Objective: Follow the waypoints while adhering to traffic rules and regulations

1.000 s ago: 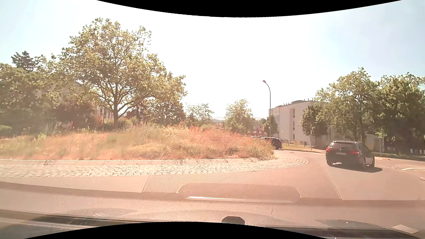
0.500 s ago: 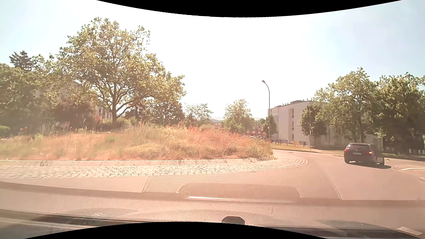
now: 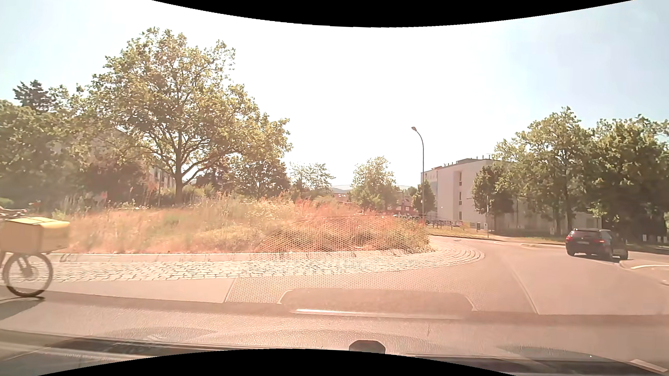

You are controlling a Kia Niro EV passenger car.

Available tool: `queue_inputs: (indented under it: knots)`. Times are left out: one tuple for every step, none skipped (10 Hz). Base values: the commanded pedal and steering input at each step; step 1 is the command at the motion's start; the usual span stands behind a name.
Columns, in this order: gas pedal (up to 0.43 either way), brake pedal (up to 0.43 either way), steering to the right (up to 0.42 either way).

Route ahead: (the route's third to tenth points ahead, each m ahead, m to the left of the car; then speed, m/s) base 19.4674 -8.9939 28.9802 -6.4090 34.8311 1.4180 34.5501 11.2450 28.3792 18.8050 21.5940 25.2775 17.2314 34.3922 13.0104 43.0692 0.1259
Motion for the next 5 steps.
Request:
queue_inputs:
  knots:
    - [0.11,0.0,0.187]
    - [0.138,0.0,0.19]
    - [0.157,0.0,0.196]
    - [0.169,0.0,0.202]
    - [0.189,0.0,0.21]
